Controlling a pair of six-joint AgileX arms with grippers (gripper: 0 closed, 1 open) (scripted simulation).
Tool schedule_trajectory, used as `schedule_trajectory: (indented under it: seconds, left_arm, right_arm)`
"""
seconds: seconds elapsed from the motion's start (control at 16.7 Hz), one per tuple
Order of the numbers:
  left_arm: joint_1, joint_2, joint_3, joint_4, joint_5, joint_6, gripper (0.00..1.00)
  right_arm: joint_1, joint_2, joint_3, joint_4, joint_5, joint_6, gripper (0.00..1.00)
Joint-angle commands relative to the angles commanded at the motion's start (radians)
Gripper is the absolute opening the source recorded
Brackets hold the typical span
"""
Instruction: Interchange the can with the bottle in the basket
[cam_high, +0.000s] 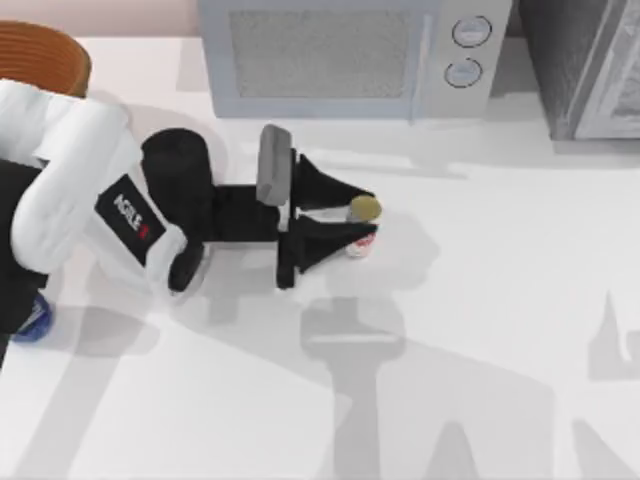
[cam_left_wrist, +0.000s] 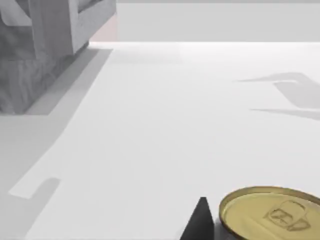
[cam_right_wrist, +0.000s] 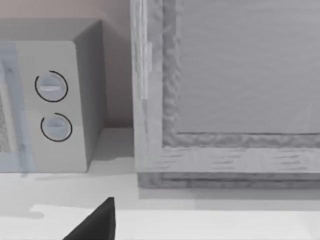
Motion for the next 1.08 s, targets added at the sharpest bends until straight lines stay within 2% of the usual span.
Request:
schedule_trajectory:
  seconds: [0.3,0.9,1.08]
  left_arm:
    - [0.000,0.000,0.000,0.000,0.000,0.000,0.98]
    - [0.004,0.000,0.000,0.000,0.000,0.000,1.00]
    - [0.042,-0.054,-0.039,-0.023,-0.033,-0.003,1.00]
  right_arm:
    - [0.000,0.000,0.000,0.000,0.000,0.000,1.00]
    - [0.000,0.000,0.000,0.000,0.000,0.000,1.00]
    - [0.000,0.000,0.000,0.000,0.000,0.000,1.00]
